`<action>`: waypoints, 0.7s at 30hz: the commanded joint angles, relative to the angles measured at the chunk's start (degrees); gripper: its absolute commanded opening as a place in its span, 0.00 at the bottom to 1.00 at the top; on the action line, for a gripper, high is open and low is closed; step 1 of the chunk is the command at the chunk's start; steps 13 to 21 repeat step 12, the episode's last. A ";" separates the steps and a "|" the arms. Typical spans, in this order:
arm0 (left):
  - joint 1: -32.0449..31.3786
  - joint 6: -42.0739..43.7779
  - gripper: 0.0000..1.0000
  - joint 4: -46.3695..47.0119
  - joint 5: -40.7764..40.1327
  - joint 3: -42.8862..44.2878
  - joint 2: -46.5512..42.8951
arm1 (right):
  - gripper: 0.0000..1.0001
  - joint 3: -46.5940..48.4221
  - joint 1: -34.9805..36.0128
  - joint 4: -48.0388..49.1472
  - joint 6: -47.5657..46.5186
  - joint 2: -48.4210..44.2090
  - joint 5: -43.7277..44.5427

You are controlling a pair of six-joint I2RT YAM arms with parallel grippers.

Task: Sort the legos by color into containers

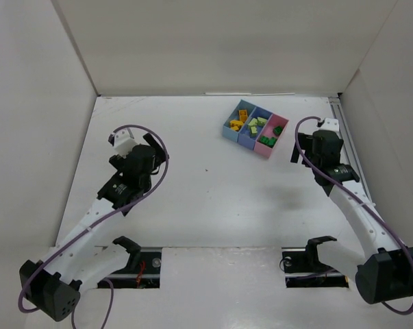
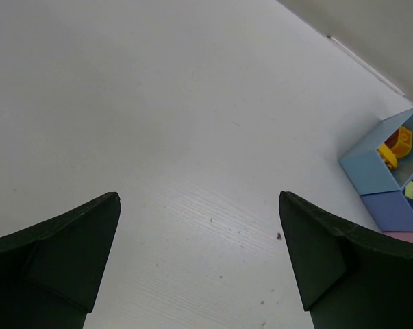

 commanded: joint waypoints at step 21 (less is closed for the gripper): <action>0.16 -1.04 1.00 -1.35 -1.50 3.09 1.92 | 1.00 0.90 -0.82 3.34 -0.16 -1.61 -1.28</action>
